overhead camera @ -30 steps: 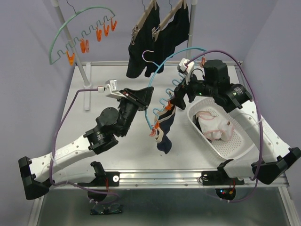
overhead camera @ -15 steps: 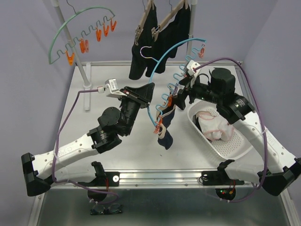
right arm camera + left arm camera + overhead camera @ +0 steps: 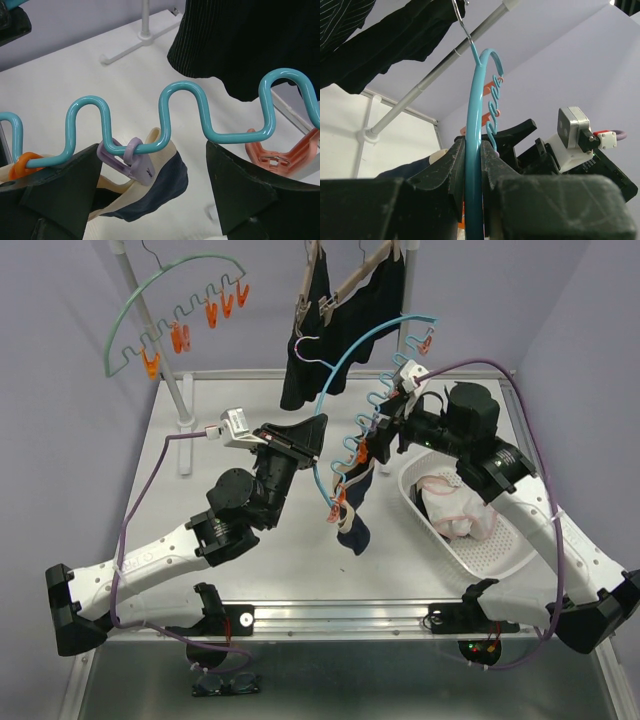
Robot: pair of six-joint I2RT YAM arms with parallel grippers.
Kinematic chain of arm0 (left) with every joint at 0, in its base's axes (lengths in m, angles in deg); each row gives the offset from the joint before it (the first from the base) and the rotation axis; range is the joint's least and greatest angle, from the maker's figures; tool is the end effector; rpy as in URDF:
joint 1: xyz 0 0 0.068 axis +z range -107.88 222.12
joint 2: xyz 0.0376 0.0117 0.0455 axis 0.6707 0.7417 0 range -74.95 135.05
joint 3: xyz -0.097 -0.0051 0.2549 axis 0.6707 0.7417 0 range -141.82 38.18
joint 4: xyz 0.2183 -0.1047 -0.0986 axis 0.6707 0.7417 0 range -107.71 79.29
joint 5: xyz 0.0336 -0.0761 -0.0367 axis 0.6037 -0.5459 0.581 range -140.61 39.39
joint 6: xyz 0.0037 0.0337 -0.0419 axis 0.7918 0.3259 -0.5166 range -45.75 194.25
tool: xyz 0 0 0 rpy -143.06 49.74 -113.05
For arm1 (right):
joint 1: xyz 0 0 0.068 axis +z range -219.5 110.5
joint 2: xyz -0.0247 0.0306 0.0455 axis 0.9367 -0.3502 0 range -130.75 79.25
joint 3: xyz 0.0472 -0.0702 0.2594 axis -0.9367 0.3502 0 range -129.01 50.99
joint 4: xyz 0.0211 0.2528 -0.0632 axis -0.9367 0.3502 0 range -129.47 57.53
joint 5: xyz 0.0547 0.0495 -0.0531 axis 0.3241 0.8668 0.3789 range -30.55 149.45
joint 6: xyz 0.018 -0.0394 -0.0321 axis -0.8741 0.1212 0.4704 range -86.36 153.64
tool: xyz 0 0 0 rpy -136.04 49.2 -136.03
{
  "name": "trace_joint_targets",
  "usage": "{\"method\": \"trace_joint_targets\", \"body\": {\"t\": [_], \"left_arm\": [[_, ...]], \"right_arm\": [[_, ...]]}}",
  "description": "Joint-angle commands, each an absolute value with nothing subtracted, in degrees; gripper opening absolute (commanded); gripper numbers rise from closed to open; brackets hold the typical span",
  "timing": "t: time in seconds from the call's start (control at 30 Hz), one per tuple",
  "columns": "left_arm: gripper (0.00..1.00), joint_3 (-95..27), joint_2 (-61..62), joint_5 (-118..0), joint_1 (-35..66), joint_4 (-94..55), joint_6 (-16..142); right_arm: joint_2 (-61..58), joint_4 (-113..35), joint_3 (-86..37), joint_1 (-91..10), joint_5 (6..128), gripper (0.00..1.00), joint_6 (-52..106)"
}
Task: Remove the underwear clipped to the hanger
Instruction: Remove the underwear from the hanger.
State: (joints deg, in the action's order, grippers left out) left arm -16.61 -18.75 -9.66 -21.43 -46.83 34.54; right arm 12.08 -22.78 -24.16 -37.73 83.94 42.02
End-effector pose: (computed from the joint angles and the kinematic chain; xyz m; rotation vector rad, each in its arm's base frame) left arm 0.1138 -0.1767 0.4337 -0.4398 1.2226 -1.1779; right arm 0.2108 0.1478 0.4342 -0.8941 1.5105 0.6670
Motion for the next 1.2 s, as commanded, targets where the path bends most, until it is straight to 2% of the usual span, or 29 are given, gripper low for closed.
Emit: {"method": "trace_joint_targets", "body": {"t": [0.0,0.17,0.4,0.5,0.57,0.63,0.73,0.77,0.8,0.83,0.87,0.9,0.93,1.17], "left_arm": [[0.00,-19.0,-19.3,-8.4,-21.9,-55.1,33.1],[0.00,-19.0,-19.0,-8.6,-22.0,-55.4,33.1],[0.00,-18.9,-18.5,-8.8,-22.0,-55.8,33.1],[0.00,-18.9,-18.6,-8.9,-22.0,-55.9,33.1],[0.00,-18.7,-18.8,-8.9,-22.0,-55.8,33.1],[0.00,-18.6,-19.0,-9.0,-22.0,-55.8,33.4],[0.00,-18.3,-19.1,-9.3,-22.0,-55.8,33.8],[0.00,-18.3,-19.4,-9.4,-22.0,-55.8,34.1],[0.00,-18.2,-19.5,-9.6,-22.0,-55.7,34.4],[0.00,-18.1,-19.8,-10.1,-22.0,-55.6,35.2],[0.00,-18.1,-19.9,-10.3,-22.0,-55.5,35.7],[0.00,-18.2,-20.0,-10.7,-22.0,-55.2,36.2],[0.00,-18.2,-20.0,-11.7,-22.0,-54.7,37.1],[0.00,-18.6,-20.8,-15.0,-22.0,-50.7,42.4]], "right_arm": [[11.8,-27.9,-24.2,-37.3,84.1,0.84,39.5],[11.8,-28.6,-24.0,-37.3,84.9,0.65,38.5],[12.6,-28.7,-22.9,-37.3,85.5,0.31,39.4],[13.2,-28.6,-22.3,-37.3,85.6,0.21,40.0],[13.4,-28.5,-21.8,-37.4,85.6,0.17,40.1],[13.7,-28.4,-21.6,-37.4,85.8,0.20,40.3],[14.3,-28.1,-20.8,-37.5,86.0,0.41,40.8],[14.6,-28.0,-20.6,-37.5,86.1,0.49,40.9],[14.9,-27.8,-20.1,-37.7,86.3,0.63,41.6],[15.4,-26.9,-19.8,-37.8,86.9,0.69,42.2],[15.9,-25.7,-19.5,-37.9,87.2,0.81,43.2],[16.2,-25.1,-19.5,-37.9,87.6,0.84,43.9],[16.6,-24.3,-19.1,-37.9,88.1,1.00,44.8],[20.3,-15.7,-17.7,-38.7,89.0,1.00,54.7]]}}
